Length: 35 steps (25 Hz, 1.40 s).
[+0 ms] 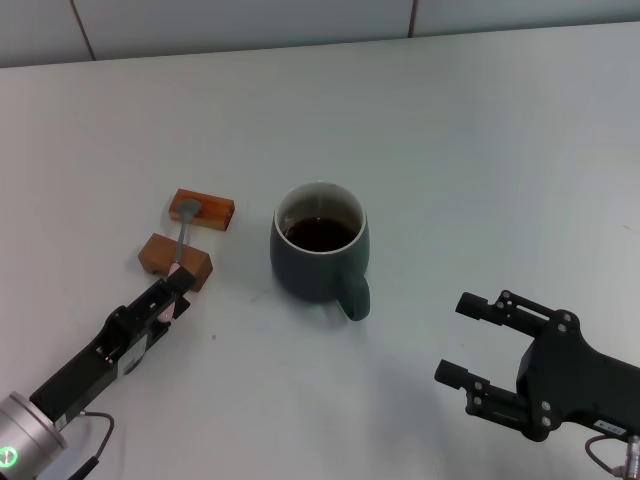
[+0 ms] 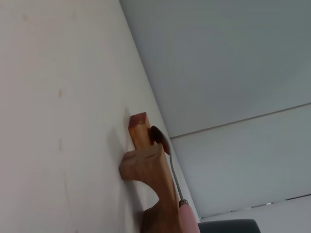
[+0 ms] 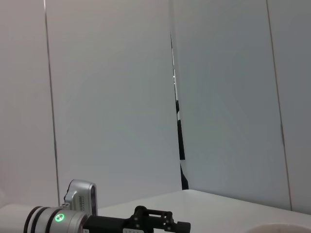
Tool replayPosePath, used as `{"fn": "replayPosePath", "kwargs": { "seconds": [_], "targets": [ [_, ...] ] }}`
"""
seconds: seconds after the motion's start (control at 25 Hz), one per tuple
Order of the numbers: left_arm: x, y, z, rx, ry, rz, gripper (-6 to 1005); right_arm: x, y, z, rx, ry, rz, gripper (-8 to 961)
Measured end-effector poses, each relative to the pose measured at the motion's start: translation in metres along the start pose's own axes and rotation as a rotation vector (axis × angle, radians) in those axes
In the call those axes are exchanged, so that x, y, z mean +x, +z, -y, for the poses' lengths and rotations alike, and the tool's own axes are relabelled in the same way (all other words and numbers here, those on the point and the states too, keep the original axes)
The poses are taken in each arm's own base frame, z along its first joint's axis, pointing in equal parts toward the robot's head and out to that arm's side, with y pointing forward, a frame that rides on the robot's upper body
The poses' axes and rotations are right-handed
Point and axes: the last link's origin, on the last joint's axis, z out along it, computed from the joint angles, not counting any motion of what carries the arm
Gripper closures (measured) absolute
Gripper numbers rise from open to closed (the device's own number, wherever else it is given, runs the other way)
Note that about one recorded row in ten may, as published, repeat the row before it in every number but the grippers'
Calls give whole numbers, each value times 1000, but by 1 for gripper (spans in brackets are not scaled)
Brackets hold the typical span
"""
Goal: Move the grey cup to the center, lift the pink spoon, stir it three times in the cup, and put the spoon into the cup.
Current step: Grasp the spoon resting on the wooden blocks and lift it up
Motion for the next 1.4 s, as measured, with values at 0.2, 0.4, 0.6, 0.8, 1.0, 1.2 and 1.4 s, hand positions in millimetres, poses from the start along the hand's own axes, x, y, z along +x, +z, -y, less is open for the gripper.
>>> {"fn": "replayPosePath", "kwargs": {
  "seconds": [0.2,0.4,0.6,0.8,1.0,1.2,1.4],
  "targets": [
    [0,0,1,10,0,-2,375,0,0,0,-1,1,1,241],
    [0,0,2,15,-6,-3,507,0,1,0,-2,0,1,241],
    [1,0,3,21,-14,-6,530,0,1,0,-6,0,0,241],
    [1,0,3,22,-13,-3,533,0,1,0,-6,0,0,241],
    [1,1,3,22,-14,-2,537,0,1,0,-6,0,0,241],
    [1,1,3,21,-14,0,556,0,1,0,-6,1,0,241],
    [1,3,2,16,-9,6,585,0,1,-1,-6,1,1,241]
  ]
}}
